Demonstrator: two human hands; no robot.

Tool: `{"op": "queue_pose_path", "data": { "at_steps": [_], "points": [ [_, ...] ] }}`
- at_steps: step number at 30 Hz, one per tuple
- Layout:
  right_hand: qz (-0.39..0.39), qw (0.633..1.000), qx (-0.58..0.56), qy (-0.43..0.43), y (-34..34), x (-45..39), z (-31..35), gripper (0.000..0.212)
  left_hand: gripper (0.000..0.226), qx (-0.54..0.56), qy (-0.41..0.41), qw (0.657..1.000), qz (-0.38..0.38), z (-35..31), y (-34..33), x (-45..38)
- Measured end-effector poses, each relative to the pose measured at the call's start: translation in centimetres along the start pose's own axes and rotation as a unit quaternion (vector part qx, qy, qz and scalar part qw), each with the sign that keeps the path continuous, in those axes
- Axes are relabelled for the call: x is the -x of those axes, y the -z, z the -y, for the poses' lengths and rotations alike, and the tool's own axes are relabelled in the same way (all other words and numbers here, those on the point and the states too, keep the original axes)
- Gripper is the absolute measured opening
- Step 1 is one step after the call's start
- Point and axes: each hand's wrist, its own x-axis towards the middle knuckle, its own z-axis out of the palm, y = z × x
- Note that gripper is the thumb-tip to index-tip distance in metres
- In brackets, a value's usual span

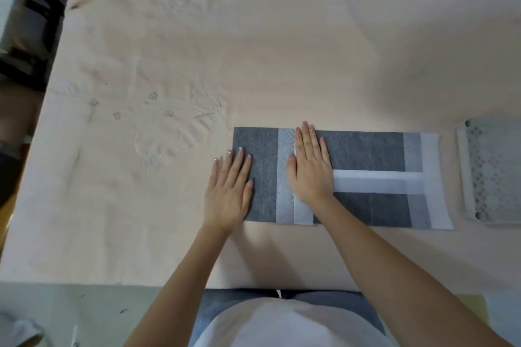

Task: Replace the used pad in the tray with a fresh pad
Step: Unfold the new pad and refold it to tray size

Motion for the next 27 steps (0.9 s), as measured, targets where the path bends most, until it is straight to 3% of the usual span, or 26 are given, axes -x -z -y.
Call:
{"op": "queue_pose_path", "data": {
  "at_steps": [7, 11, 14, 16, 22, 27],
  "points": [
    [0.065, 0.994, -0.08, 0.023, 1.8, -0.1, -0.6, 0.065, 0.051, 0.019, 0.012, 1.0, 0.001, -0.2, -0.6, 0.4],
    [0.003, 0.999, -0.037, -0.021, 3.3, 1.8, 2.3, 0.064, 0.052, 0.015, 0.009, 1.0, 0.004, -0.1, -0.8, 0.5],
    [0.017, 0.998, 0.007, 0.056, 1.6, 4.2, 6.7, 0.061, 0.052, 0.014, 0.01, 1.0, 0.005, -0.1, -0.9, 0.6],
    [0.049, 0.997, 0.01, 0.061, 0.2, 4.7, 8.1, 0.06, 0.052, 0.018, 0.01, 1.0, 0.009, -0.1, -0.8, 0.5],
    [0.035, 0.996, 0.037, 0.077, -1.1, 4.6, 7.1, 0.06, 0.053, 0.026, 0.009, 1.0, 0.011, 0.0, -0.9, 0.5],
    [0.011, 1.0, 0.015, 0.024, -0.7, 5.4, 4.6, 0.057, 0.052, 0.035, 0.006, 0.999, 0.0, 0.1, -1.1, 0.5]
  ]
}}
